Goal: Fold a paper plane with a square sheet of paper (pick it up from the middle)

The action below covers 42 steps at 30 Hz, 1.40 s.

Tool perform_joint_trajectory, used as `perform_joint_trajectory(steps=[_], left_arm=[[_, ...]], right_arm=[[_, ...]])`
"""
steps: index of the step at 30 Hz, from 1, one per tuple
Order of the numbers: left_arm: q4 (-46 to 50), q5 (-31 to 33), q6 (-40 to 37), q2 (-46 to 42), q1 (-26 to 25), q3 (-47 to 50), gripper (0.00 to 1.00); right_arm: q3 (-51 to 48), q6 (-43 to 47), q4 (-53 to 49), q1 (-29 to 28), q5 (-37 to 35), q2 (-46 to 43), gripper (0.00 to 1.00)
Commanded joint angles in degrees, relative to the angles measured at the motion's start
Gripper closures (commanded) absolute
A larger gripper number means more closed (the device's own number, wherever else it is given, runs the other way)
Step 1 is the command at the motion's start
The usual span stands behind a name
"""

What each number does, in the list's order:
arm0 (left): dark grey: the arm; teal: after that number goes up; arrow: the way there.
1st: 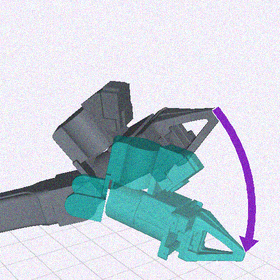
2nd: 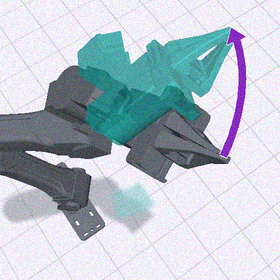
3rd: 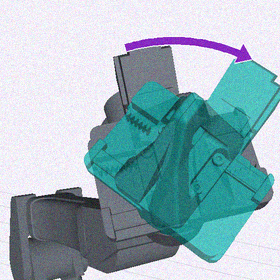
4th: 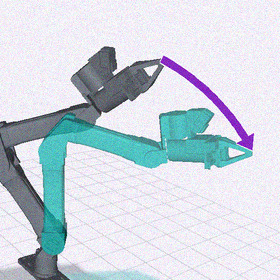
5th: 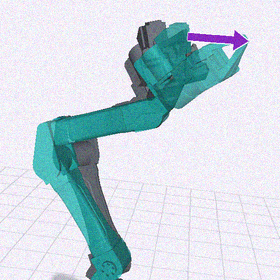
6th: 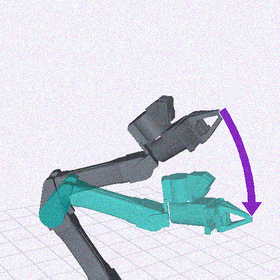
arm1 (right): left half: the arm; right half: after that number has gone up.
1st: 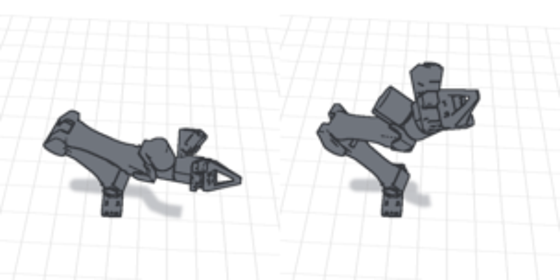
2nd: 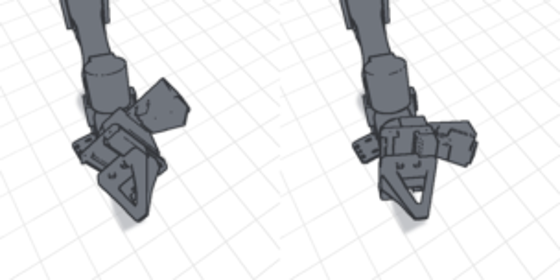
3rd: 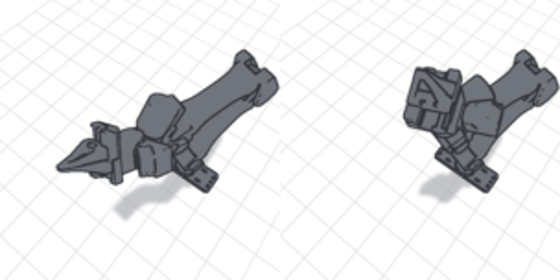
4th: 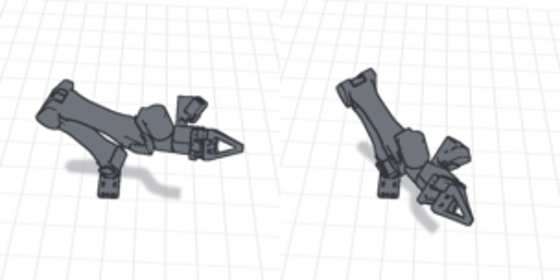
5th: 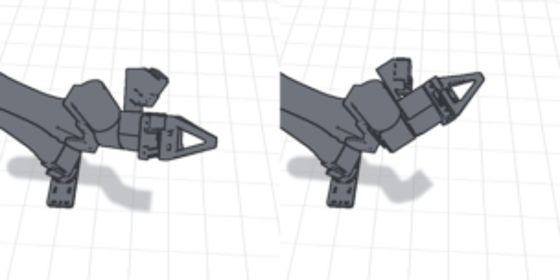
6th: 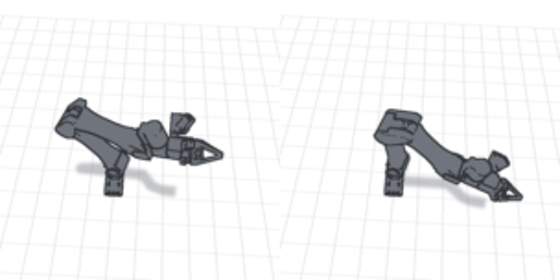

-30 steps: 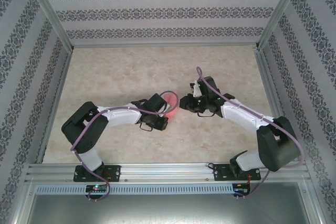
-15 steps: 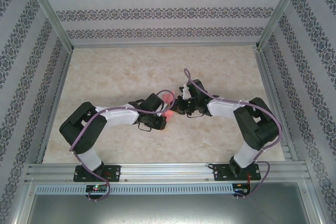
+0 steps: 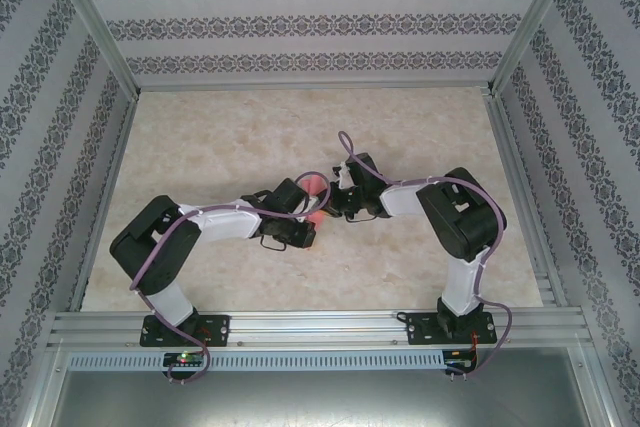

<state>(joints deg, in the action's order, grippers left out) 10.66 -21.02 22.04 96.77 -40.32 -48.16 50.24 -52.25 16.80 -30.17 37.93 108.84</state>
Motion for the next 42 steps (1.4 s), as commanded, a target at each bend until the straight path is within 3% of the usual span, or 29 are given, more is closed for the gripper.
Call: perform_joint_trajectory(steps=[1, 15, 26, 30, 42], left_arm=[[6.5, -0.4, -1.3, 1.3, 1.3, 3.4, 0.90], [6.1, -1.4, -1.2, -4.7, 3.9, 4.6, 0.88], [5.0, -1.5, 0.4, -10.8, 6.5, 4.7, 0.71], [6.2, 1.7, -0.2, -10.5, 7.6, 3.7, 0.69], [2.6, 1.6, 0.9, -6.5, 9.1, 2.4, 0.63]], right_arm=[[1.9, -0.7, 2.8, -0.3, 0.6, 1.5, 0.93], [4.5, -0.2, 1.0, -1.5, -0.4, 4.4, 0.93], [6.3, 0.4, -1.6, -3.0, -1.8, 5.5, 0.93], [6.7, 0.6, -2.0, -3.3, -1.9, 5.7, 0.92], [7.6, 0.6, -2.3, -3.9, -2.1, 6.3, 0.91]])
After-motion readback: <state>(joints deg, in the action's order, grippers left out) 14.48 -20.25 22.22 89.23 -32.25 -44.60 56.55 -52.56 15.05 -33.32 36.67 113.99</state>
